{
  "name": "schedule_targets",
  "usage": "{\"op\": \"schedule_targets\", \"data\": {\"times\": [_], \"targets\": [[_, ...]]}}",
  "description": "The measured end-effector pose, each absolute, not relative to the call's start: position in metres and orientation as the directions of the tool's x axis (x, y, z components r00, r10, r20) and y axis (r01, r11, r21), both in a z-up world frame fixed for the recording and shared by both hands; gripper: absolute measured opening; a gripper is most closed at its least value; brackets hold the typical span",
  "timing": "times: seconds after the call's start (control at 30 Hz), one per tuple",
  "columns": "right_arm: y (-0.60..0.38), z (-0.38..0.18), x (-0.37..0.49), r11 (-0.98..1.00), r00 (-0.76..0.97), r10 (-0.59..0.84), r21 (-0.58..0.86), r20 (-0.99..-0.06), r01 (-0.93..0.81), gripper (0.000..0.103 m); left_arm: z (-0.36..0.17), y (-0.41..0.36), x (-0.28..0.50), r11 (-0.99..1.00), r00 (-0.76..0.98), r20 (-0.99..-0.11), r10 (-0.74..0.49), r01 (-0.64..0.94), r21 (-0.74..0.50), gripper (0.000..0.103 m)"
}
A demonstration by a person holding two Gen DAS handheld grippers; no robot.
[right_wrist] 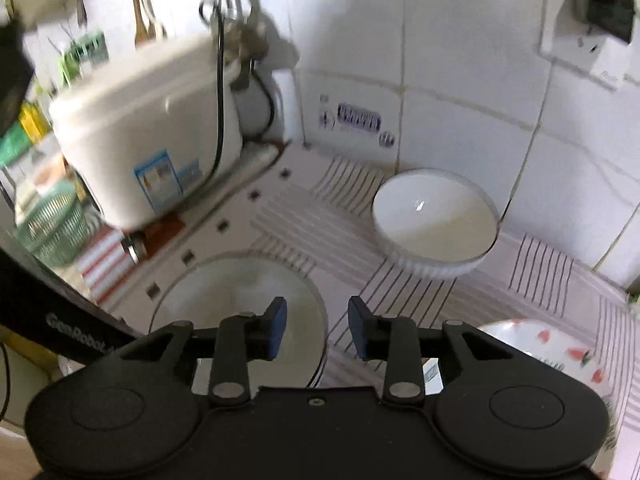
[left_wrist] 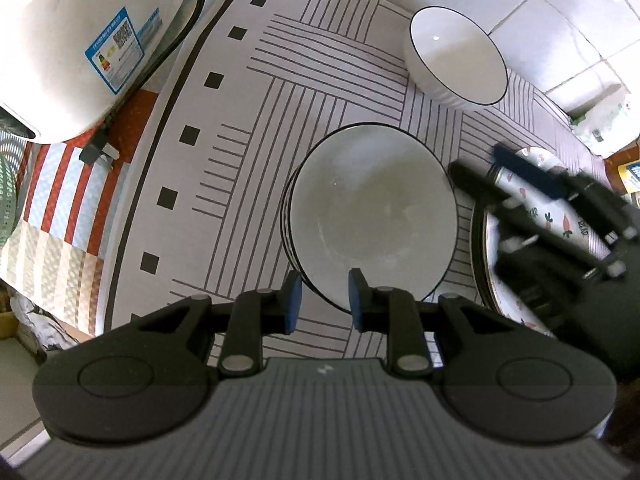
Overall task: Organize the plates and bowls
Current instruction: 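Lower the bowl into the second bowl and open the right gripper, then grasp the rim of the two nested bowls with the right gripper and lift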
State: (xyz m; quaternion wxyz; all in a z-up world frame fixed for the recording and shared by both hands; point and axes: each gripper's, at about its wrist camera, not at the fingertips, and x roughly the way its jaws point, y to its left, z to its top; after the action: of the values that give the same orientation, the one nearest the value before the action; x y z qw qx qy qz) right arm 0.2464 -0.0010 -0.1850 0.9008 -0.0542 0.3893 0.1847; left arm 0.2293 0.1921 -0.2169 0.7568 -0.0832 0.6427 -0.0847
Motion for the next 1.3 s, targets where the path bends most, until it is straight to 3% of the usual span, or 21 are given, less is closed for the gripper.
{"op": "schedule_targets", "data": {"times": [0.07,0.17,0.33,0.63,0.93,1.07,1.3], "targets": [[-0.011,-0.175,0.248,0.929,0.656,0.294,0.049,-0.695,-0.366,0.051,-0.214,0.196,0.23,0.968,0.161,-0.955,-0.25,0.011,-0.252,0.022],[-0.029,-0.163,0.252,0.938,0.694,0.296,0.064,-0.656,-0.339,0.053,-0.21,0.199,0.235,0.965,0.163,-0.952,-0.258,-0.014,-0.264,0.023],[-0.057,-0.163,0.263,0.955,0.737,0.279,0.101,-0.615,-0.277,0.055,-0.195,0.195,0.245,0.97,0.205,-0.95,-0.233,-0.013,-0.241,0.028],[-0.074,-0.179,0.278,0.951,0.719,0.3,0.141,-0.627,-0.274,0.055,-0.19,0.196,0.254,0.98,0.194,-0.962,-0.192,-0.022,-0.2,0.03],[-0.083,-0.182,0.303,0.947,0.711,0.307,0.127,-0.633,-0.295,0.055,-0.165,0.164,0.29,0.964,0.361,-0.895,-0.263,0.06,-0.259,0.034],[-0.099,-0.199,0.326,0.955,0.676,0.296,0.184,-0.675,-0.234,0.055,-0.181,0.142,0.318,0.959,0.415,-0.865,-0.281,0.091,-0.268,0.041],[-0.114,-0.223,0.352,0.944,0.627,0.32,0.296,-0.711,-0.147,0.046,-0.233,0.114,0.373,0.967,0.368,-0.896,-0.247,0.036,-0.252,0.042]]}}
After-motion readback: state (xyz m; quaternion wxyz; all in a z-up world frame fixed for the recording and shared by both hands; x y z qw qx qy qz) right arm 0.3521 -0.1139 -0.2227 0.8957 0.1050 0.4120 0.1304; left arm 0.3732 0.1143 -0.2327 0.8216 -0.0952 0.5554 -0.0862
